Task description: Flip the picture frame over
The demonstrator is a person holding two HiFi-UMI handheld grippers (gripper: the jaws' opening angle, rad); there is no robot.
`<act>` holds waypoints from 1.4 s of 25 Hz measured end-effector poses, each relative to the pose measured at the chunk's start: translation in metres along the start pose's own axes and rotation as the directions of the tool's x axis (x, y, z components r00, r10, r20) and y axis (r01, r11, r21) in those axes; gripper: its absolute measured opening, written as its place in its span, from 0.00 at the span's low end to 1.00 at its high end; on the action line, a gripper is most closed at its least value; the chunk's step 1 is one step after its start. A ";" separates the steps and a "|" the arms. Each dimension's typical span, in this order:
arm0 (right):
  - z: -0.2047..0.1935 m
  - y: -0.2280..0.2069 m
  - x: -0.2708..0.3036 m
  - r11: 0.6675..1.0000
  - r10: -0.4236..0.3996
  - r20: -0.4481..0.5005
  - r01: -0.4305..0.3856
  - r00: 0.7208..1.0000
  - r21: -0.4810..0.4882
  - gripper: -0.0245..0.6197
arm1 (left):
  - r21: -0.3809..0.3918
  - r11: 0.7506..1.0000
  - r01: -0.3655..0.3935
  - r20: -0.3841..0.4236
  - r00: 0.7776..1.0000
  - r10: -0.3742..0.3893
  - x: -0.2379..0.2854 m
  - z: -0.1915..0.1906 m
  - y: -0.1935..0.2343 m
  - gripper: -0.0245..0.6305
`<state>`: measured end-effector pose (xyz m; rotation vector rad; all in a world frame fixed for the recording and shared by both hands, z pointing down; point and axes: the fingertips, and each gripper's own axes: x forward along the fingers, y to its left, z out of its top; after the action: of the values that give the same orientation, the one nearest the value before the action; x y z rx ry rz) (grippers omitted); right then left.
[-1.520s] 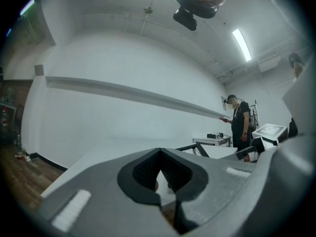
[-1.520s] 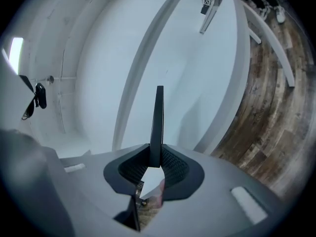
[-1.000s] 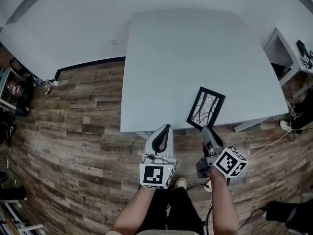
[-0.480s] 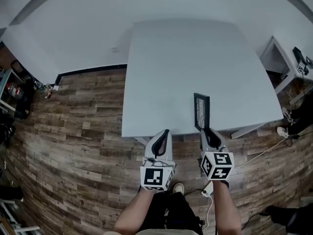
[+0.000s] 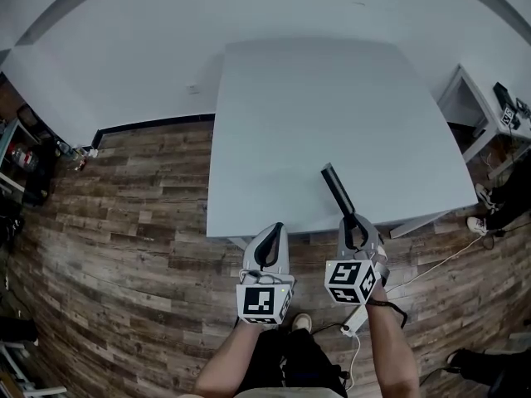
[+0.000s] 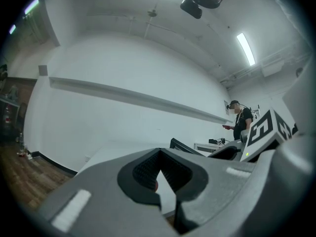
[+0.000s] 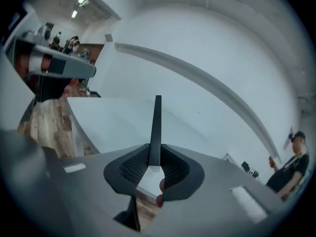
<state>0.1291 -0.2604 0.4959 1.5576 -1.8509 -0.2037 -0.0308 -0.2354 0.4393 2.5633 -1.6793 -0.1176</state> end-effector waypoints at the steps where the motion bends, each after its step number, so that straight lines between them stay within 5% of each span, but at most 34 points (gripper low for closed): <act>1: -0.002 0.000 0.001 0.998 -0.017 -0.005 0.017 1.000 -0.058 0.19 | 0.000 1.000 -0.001 -0.001 1.000 0.001 0.000 0.000 0.000 0.04; 6: -0.007 0.007 0.011 0.944 -0.086 -0.013 0.077 0.996 -0.322 0.19 | -0.011 1.000 -0.010 -0.004 1.000 0.010 0.001 0.002 0.006 0.04; 11: -0.017 0.026 0.018 0.878 -0.100 -0.046 0.066 0.994 -0.474 0.18 | 0.007 1.000 -0.012 -0.008 1.000 0.012 -0.001 0.002 0.009 0.04; 22: -0.043 0.057 0.031 0.749 -0.141 -0.101 0.039 0.985 -0.662 0.19 | 0.012 1.000 -0.018 -0.017 1.000 0.018 -0.002 -0.001 0.018 0.04; 35: -0.056 0.083 0.032 0.697 -0.126 -0.142 -0.014 0.982 -0.717 0.20 | 0.006 1.000 -0.013 -0.027 1.000 0.013 -0.002 -0.008 0.017 0.04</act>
<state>0.0946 -0.2506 0.5943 1.0237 -1.3228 -0.7044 -0.0464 -0.2398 0.4486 2.5456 -1.6895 -0.0767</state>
